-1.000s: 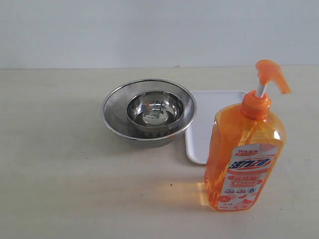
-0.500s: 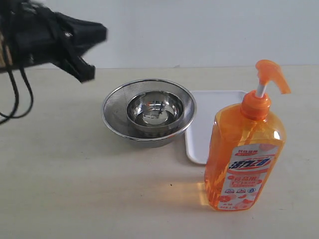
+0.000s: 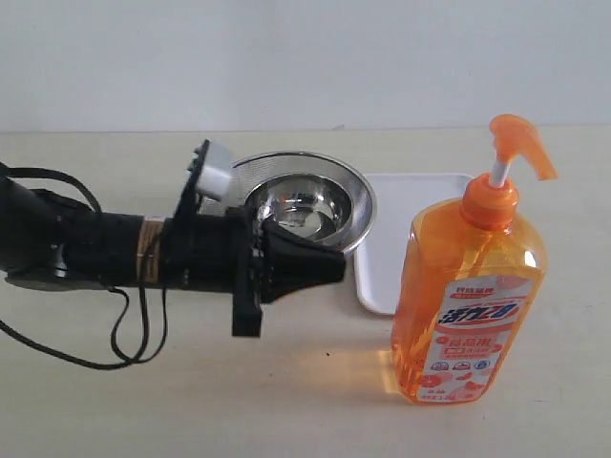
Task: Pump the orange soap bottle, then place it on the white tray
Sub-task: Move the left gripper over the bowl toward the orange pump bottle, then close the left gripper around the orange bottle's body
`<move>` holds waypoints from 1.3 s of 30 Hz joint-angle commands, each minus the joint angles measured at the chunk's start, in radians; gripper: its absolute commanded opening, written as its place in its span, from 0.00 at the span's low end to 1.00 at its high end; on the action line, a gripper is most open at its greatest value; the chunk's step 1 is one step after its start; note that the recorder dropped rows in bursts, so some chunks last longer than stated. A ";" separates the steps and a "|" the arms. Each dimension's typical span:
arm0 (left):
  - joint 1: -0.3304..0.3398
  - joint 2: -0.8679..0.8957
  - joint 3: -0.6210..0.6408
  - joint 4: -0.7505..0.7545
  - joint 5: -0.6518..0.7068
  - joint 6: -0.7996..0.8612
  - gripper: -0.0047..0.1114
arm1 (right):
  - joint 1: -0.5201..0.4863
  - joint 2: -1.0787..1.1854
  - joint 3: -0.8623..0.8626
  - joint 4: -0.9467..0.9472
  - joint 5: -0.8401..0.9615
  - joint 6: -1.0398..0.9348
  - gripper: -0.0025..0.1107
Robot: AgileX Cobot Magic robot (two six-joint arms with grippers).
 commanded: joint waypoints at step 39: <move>-0.140 0.000 -0.054 -0.089 0.112 0.254 0.99 | 0.002 -0.005 0.000 -0.007 -0.007 0.000 0.02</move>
